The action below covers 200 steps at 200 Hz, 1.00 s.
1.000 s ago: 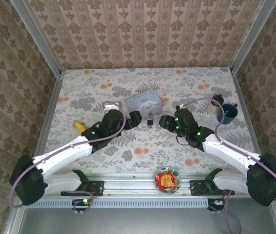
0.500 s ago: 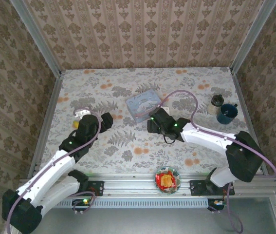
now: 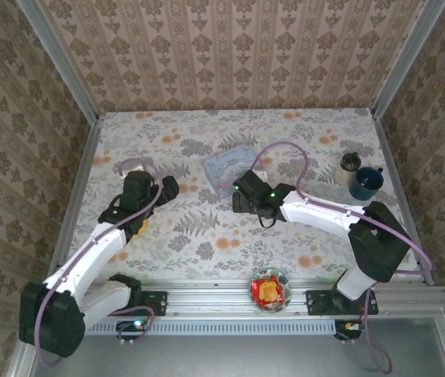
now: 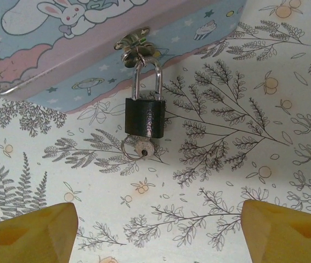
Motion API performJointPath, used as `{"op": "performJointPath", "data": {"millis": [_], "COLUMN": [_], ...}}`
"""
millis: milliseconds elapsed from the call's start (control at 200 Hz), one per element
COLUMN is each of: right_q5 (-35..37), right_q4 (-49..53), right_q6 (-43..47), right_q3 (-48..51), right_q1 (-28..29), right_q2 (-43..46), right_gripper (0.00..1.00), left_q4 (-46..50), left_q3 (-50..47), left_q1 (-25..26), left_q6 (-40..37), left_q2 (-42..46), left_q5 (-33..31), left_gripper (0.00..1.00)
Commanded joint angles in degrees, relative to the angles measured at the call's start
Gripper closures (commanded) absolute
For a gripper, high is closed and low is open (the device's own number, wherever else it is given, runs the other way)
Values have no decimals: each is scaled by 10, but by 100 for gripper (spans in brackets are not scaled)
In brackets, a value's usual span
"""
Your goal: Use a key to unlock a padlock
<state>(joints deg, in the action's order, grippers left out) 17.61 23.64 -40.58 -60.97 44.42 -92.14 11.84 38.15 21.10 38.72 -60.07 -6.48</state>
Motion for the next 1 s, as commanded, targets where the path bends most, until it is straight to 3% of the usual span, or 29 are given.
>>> {"op": "performJointPath", "data": {"millis": [0, 60, 420, 650, 995], "right_q5": [23, 26, 37, 32, 20], "right_q4": [29, 34, 68, 63, 29], "right_q6": [1, -1, 5, 31, 42], "right_q3": [-22, -28, -64, -91, -98], "right_q1": [3, 2, 0, -4, -28], "right_q2": [-16, -22, -63, -88, -131], "right_gripper": [11, 0, 0, 0, 11], "left_q4": [-29, -33, -63, -63, -16], "left_q3": [39, 52, 104, 141, 245], "left_q1": [-6, -7, -5, 34, 107], "left_q6": [-24, -26, -36, -48, -86], "left_q2": [-35, -60, -179, -237, -348], "left_q5": [38, 47, 109, 117, 82], "left_gripper": [0, 0, 0, 0, 0]}}
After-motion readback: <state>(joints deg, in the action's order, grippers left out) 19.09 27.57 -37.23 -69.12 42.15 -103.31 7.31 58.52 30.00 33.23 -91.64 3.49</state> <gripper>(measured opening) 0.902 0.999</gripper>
